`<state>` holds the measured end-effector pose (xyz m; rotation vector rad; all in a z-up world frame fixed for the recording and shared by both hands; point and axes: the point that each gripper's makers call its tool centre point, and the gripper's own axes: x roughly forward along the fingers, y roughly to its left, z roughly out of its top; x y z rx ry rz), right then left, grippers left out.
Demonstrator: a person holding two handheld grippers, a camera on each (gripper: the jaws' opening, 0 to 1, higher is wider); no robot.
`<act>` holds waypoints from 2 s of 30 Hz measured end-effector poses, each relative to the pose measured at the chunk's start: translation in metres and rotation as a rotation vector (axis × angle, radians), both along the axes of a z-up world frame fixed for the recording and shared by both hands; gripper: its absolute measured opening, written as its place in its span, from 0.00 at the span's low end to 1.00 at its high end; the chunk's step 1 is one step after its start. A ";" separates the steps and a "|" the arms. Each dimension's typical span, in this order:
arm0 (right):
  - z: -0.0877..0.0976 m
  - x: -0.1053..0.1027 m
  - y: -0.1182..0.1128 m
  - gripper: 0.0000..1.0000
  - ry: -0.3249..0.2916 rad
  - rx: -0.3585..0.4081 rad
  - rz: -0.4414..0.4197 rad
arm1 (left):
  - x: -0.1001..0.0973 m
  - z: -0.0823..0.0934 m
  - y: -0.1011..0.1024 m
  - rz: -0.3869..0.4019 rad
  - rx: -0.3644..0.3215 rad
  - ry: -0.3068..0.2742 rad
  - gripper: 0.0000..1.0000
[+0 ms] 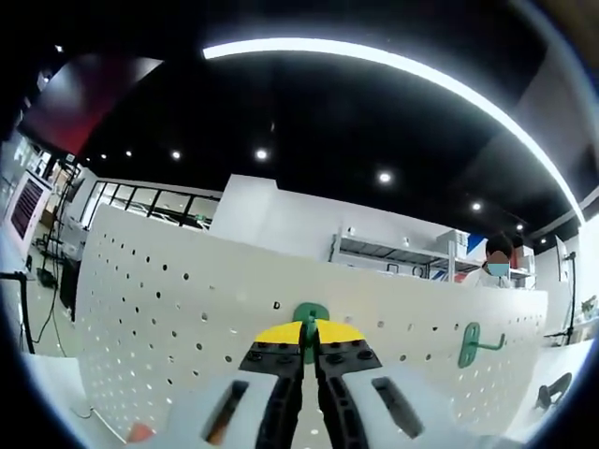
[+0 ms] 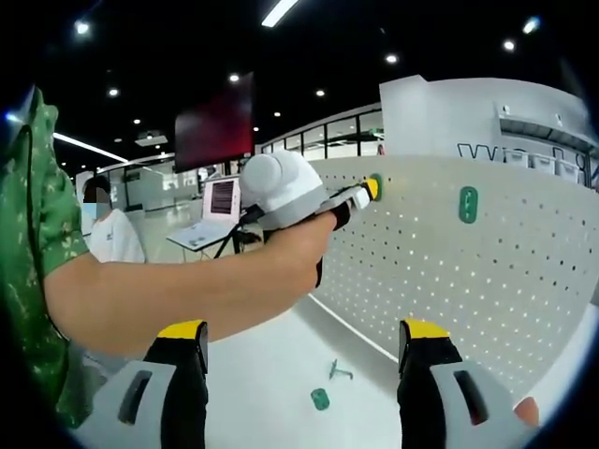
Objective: Insert the hook assembly into the mounting plate slot until the hook locks in place.
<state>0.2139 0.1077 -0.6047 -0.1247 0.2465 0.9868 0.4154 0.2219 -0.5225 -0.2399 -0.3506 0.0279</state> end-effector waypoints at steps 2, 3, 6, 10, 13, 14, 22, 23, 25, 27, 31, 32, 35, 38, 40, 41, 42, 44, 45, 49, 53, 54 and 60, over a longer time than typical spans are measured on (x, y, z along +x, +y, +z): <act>-0.001 0.000 0.000 0.86 0.002 -0.002 0.000 | 0.000 -0.001 0.000 0.000 0.001 0.000 0.03; -0.001 0.000 0.000 0.86 0.001 -0.003 -0.001 | 0.000 0.000 -0.001 -0.002 0.001 -0.001 0.03; -0.001 0.001 -0.002 0.86 0.001 -0.003 -0.004 | 0.001 0.000 -0.001 0.000 0.018 -0.002 0.03; -0.001 0.002 -0.002 0.86 0.000 -0.001 -0.006 | 0.002 0.000 -0.001 -0.004 0.022 -0.003 0.03; -0.001 0.002 -0.002 0.86 0.000 -0.003 -0.006 | 0.002 0.000 -0.002 -0.007 0.038 0.003 0.04; -0.001 0.002 -0.002 0.86 0.000 -0.002 -0.006 | 0.002 0.000 -0.002 -0.009 0.041 0.004 0.04; -0.001 0.003 -0.001 0.85 0.000 -0.006 -0.007 | 0.001 0.000 -0.006 -0.023 0.064 0.007 0.09; -0.001 0.003 -0.001 0.85 0.000 -0.005 -0.007 | 0.001 0.000 -0.006 -0.023 0.067 0.007 0.09; -0.001 0.002 -0.001 0.85 0.000 -0.005 -0.007 | 0.001 0.000 -0.006 -0.023 0.072 0.007 0.11; -0.001 0.002 -0.001 0.85 0.000 -0.007 -0.008 | 0.000 0.001 -0.006 -0.022 0.080 0.004 0.11; -0.001 0.001 -0.001 0.85 0.000 -0.007 -0.008 | -0.001 0.001 -0.005 -0.023 0.087 0.005 0.12; -0.001 0.001 -0.001 0.85 -0.002 -0.008 -0.008 | -0.002 0.001 -0.005 -0.021 0.089 0.007 0.13; -0.001 0.000 -0.001 0.85 -0.001 -0.009 -0.008 | -0.003 0.000 -0.004 -0.022 0.095 0.007 0.15; 0.000 -0.001 -0.001 0.85 -0.003 -0.007 -0.008 | -0.005 -0.001 -0.005 -0.027 0.107 0.013 0.19; 0.000 -0.001 -0.001 0.85 -0.004 -0.006 -0.008 | -0.006 -0.004 -0.005 -0.031 0.115 0.023 0.21; 0.001 -0.002 0.000 0.85 -0.005 -0.006 -0.008 | -0.008 -0.005 -0.004 -0.031 0.116 0.026 0.22; 0.001 -0.002 0.000 0.85 -0.006 -0.006 -0.007 | -0.009 -0.006 -0.004 -0.034 0.115 0.029 0.24; 0.002 -0.003 0.002 0.85 -0.007 -0.005 -0.006 | -0.010 -0.008 -0.003 -0.034 0.129 0.040 0.25; 0.002 -0.003 0.002 0.85 -0.008 -0.005 -0.006 | -0.012 -0.009 -0.003 -0.040 0.133 0.041 0.26; 0.004 -0.004 0.002 0.85 -0.011 0.000 -0.010 | -0.017 -0.015 -0.005 -0.061 0.164 0.064 0.30; 0.006 -0.005 0.003 0.85 -0.015 0.002 -0.011 | -0.021 -0.021 -0.005 -0.086 0.168 0.080 0.34; 0.007 -0.006 0.004 0.85 -0.018 0.002 -0.011 | -0.021 -0.025 -0.007 -0.108 0.163 0.096 0.36; 0.008 -0.009 0.005 0.85 -0.021 0.003 -0.014 | -0.029 -0.037 -0.019 -0.194 0.176 0.142 0.43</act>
